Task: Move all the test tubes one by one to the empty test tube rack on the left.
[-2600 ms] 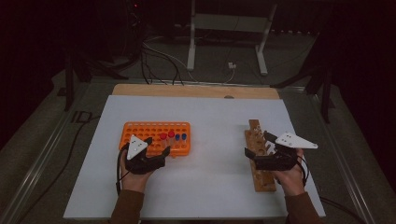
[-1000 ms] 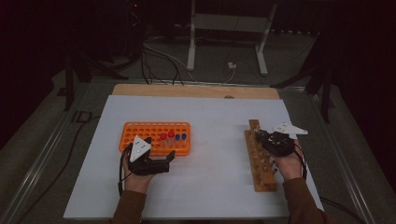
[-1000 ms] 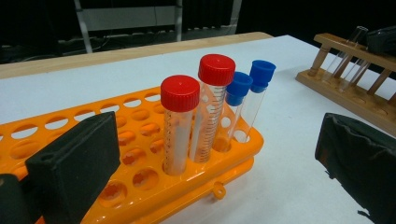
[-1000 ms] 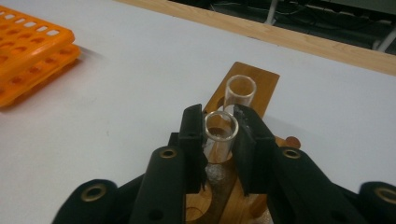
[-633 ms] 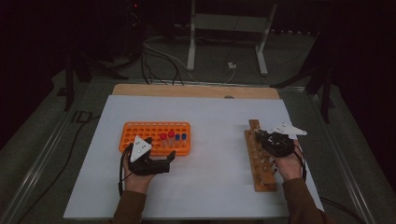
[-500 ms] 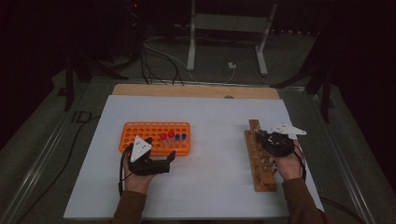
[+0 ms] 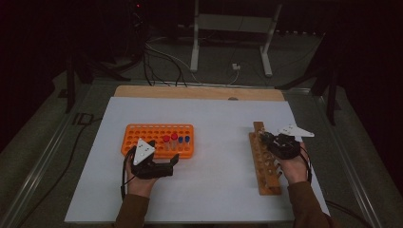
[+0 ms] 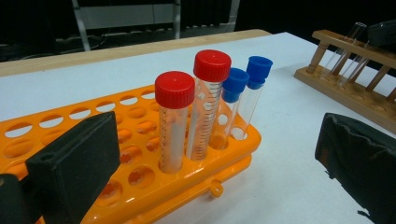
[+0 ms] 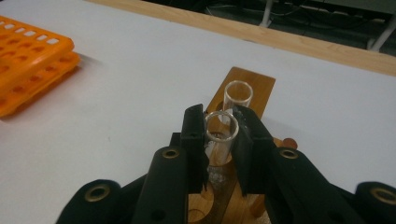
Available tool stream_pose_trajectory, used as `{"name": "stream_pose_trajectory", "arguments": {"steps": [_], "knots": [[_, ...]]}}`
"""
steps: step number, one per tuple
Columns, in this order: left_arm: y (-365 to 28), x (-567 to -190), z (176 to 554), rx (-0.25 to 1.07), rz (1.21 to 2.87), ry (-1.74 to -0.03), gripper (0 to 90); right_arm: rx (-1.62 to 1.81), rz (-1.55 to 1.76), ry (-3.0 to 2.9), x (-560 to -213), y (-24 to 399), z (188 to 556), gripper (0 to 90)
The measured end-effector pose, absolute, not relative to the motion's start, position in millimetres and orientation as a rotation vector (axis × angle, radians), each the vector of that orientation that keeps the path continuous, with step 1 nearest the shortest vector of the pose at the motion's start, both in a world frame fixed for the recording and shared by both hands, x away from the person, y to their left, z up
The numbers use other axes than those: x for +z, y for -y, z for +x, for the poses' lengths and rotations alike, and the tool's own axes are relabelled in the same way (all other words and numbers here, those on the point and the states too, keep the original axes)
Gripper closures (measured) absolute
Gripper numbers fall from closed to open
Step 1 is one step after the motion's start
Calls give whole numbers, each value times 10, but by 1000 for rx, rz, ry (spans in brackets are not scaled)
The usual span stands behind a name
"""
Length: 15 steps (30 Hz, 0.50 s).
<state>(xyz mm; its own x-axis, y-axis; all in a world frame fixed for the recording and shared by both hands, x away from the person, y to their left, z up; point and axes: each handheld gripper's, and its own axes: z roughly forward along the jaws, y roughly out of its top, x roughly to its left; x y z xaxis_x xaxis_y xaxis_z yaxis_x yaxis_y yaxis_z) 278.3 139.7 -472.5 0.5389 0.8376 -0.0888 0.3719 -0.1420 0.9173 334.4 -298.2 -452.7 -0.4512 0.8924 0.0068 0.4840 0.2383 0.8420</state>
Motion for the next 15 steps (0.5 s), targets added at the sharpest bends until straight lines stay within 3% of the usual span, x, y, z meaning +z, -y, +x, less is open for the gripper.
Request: {"name": "stream_pose_trajectory", "arguments": {"steps": [15], "knots": [[-1388, -4733, 2792, 557, 1748, -1013, 5, 1156, 1230, -1994, -4321, 2991, 3288, 759]]}}
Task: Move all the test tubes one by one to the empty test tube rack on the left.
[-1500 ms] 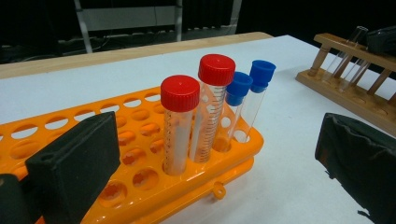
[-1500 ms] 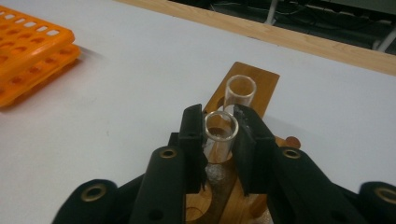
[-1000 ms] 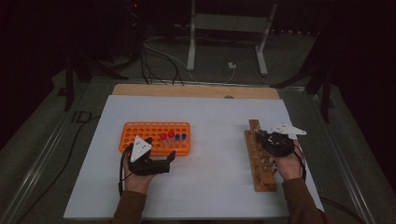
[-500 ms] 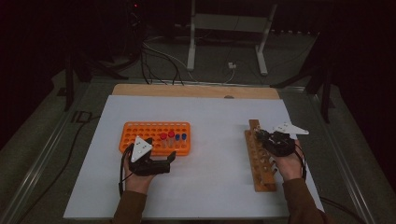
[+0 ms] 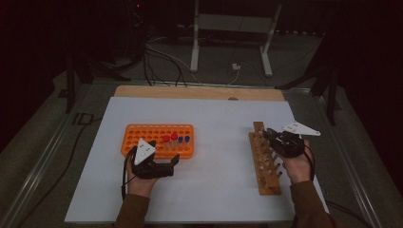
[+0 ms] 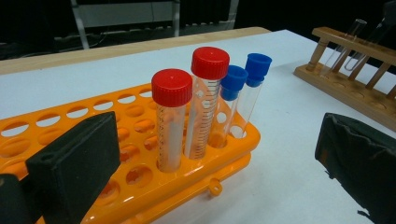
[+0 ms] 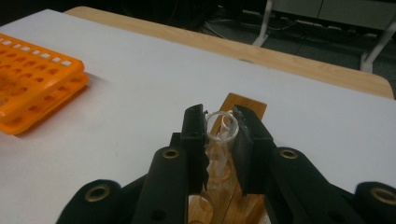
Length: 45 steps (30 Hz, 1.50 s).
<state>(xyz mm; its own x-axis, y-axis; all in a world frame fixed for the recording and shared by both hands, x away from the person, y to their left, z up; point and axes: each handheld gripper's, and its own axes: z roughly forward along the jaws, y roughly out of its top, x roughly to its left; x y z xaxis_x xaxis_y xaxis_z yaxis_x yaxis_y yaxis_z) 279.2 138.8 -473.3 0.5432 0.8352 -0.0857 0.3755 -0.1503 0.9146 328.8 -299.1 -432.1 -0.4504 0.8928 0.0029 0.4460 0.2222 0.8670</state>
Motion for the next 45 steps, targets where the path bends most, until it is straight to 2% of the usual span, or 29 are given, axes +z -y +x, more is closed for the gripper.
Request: {"name": "stream_pose_trajectory", "arguments": {"steps": [20, 28, 34, 45], "knots": [[-1344, -4718, 2775, 572, 1756, -999, 6, 1216, 1144, -1954, -3968, 2972, 3165, 760], [-1244, -4615, 2736, 586, 1759, -953, 10, 1244, 1099, -2009, -3962, 2849, 3116, 760], [-1090, -4492, 2695, 595, 1768, -882, 12, 1269, 1082, -2064, -4022, 2713, 3096, 759], [-582, -4434, 2705, 527, 1831, -761, 47, 1317, 998, -2152, -4052, 2365, 3015, 758]]}}
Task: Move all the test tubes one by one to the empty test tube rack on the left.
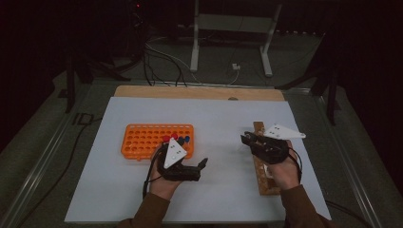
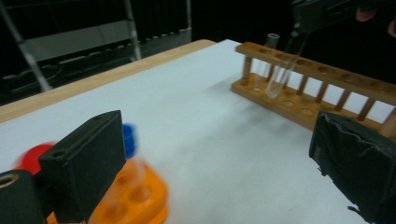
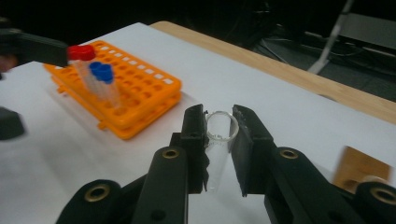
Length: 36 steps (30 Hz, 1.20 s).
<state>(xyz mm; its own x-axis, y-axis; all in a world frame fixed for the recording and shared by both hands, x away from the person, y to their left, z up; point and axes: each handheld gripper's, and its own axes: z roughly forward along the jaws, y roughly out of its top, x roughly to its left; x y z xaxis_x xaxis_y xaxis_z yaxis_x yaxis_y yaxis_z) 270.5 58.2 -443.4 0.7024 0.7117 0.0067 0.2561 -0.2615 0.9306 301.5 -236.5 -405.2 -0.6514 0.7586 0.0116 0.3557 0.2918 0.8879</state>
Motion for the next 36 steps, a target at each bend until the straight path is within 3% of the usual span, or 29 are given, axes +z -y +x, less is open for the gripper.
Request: {"name": "stream_pose_trajectory", "arguments": {"steps": [11, 14, 21, 26, 29, 36], "knots": [[-153, -4526, 2797, 446, 1902, -707, 95, 1382, 960, -2226, -4098, 2115, 2965, 757], [-67, -4535, 2802, 451, 1909, -703, 172, 1394, 954, -2238, -4103, 2069, 2953, 758], [39, -4540, 2817, 445, 1913, -679, 507, 1420, 934, -2265, -4112, 1987, 2931, 757], [39, -4536, 2825, 438, 1903, -687, 651, 1423, 924, -2280, -4121, 1964, 2924, 758], [33, -4534, 2830, 429, 1899, -689, 707, 1429, 927, -2284, -4130, 1958, 2920, 757], [32, -4535, 2828, 419, 1893, -683, 719, 1434, 928, -2284, -4137, 1961, 2918, 759]]}}
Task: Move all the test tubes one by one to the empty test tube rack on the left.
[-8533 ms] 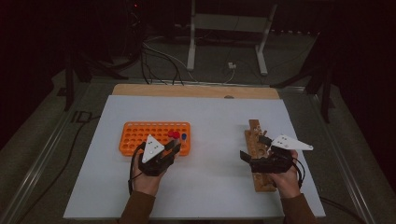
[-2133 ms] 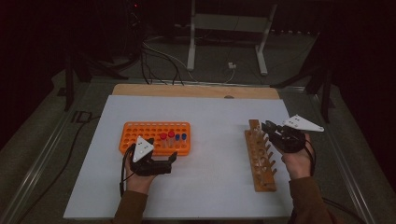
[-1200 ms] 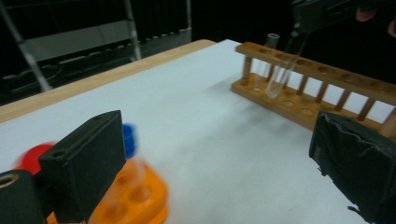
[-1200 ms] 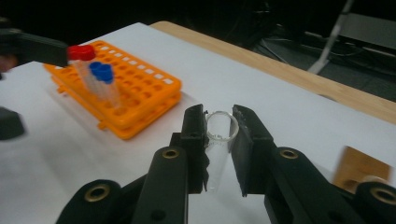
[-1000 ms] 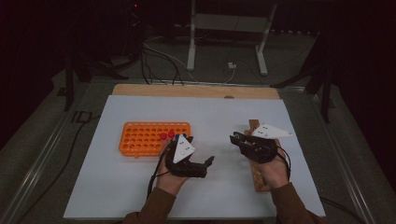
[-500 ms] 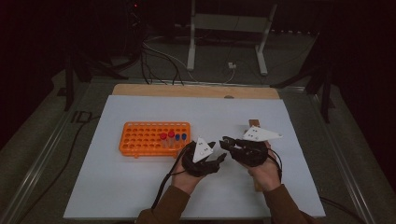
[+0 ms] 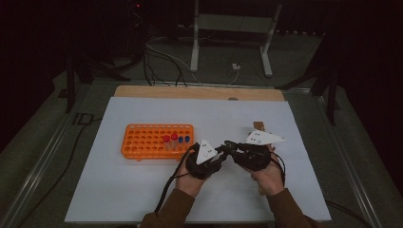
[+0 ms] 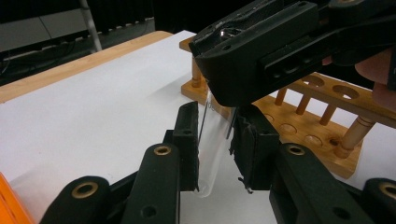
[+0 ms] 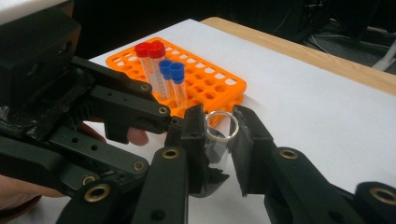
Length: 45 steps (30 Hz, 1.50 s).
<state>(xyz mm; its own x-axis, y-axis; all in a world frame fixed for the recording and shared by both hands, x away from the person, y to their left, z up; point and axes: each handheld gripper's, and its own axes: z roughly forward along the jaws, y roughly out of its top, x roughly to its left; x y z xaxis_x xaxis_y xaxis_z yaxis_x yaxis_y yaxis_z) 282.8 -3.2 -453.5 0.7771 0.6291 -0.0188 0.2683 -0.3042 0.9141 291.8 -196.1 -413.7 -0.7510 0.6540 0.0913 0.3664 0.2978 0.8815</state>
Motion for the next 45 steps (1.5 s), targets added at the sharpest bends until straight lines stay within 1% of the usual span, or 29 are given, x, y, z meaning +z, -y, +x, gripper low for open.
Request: {"name": "stream_pose_trajectory", "arguments": {"steps": [5, 11, 13, 17, 24, 26, 28, 30, 38, 45], "knots": [[31, -4536, 2826, 420, 1887, -673, 721, 1435, 922, -2284, -4130, 1970, 2917, 759], [49, -4544, 2813, 422, 1896, -662, 758, 1437, 926, -2288, -4136, 1973, 2923, 747], [34, -4547, 2827, 421, 1895, -670, 760, 1449, 928, -2284, -4138, 1981, 2925, 670], [-19, -4558, 2851, 422, 1887, -697, 760, 1469, 932, -2280, -4134, 2014, 2937, 448], [-102, -4568, 2857, 424, 1875, -722, 760, 1436, 983, -2230, -4176, 2072, 2957, 202], [-126, -4566, 2854, 425, 1870, -726, 760, 1424, 1001, -2216, -4193, 2089, 2958, 151], [-153, -4561, 2853, 428, 1868, -729, 760, 1419, 1007, -2205, -4210, 2114, 2959, 141], [-185, -4553, 2852, 430, 1866, -732, 760, 1414, 1012, -2199, -4224, 2138, 2958, 103], [-307, -4539, 2833, 428, 1851, -756, 760, 1409, 1041, -2176, -4282, 2281, 2961, 3], [-454, -4516, 2816, 434, 1835, -773, 760, 1395, 1073, -2155, -4324, 2398, 2952, 0]]}}
